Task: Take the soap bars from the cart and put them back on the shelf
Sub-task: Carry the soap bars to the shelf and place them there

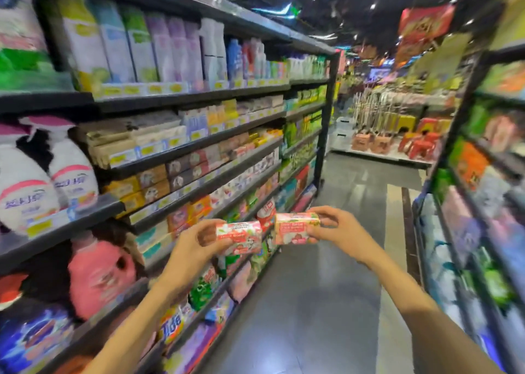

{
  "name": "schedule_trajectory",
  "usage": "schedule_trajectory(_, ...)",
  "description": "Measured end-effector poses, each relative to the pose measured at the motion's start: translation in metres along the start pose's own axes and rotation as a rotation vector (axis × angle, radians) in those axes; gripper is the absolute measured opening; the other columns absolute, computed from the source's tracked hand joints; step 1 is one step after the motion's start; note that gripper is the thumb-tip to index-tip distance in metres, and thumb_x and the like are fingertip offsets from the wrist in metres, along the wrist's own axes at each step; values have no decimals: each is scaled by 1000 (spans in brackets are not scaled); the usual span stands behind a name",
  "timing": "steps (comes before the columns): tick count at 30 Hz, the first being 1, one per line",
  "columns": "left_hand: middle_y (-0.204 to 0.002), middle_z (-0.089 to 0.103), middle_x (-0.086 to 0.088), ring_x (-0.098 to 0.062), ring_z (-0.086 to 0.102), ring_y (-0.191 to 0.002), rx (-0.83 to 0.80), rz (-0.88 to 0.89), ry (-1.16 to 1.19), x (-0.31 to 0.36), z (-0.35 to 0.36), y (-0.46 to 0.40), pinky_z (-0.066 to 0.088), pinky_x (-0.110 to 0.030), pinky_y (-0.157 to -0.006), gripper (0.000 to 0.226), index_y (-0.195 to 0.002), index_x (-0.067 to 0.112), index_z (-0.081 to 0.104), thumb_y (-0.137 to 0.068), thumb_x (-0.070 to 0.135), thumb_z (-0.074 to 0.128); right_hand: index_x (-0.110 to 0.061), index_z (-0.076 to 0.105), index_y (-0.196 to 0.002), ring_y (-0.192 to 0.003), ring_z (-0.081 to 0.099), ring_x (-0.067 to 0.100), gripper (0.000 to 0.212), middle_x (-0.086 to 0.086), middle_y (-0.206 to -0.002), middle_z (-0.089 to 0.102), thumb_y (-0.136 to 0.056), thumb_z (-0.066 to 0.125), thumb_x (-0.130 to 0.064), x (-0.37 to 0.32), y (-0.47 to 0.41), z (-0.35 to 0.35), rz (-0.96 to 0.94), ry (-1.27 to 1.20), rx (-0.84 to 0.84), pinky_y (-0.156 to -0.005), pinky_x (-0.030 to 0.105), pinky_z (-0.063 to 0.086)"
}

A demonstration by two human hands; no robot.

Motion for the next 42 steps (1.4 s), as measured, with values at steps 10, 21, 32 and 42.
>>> schedule_trajectory(10,-104,77,7,-7,73,-96,-85,51,-5,11,137,-144,58,-20,-80,43,-119,16,68,-79,22,82,-14,66,-119,-98,72,10,35,1,-107,75,-86,77,-10,46,-68,-147,-1,19,129,-74,19,56)
schedule_trajectory(21,-107,75,3,-10,73,-96,-155,53,13,-32,241,-339,61,-26,-79,38,-118,18,68,-82,20,81,-24,69,-113,-102,71,14,33,-4,-105,76,-84,78,-12,138,-229,-253,56,89,211,-84,29,58)
schedule_trajectory(32,-110,74,10,-2,70,-100,-107,19,-59,-78,279,-537,58,-31,-88,35,-117,30,68,-84,30,80,-17,67,-117,-101,71,15,36,0,-108,75,-83,79,-13,191,-433,-316,22,62,139,-83,27,57)
schedule_trajectory(42,-109,75,4,-4,71,-98,215,-69,-123,-113,255,-640,58,-24,-85,34,-117,17,68,-85,17,79,-20,64,-124,-103,71,19,40,0,-112,74,-87,77,-17,236,-658,-306,-97,64,-200,-87,40,59)
Point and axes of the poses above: each hand's wrist, its own y-axis away from the middle knuckle, its own z-axis out of the palm, x = y × z, the point moved 2 cm from there along -y, towards the middle knuckle
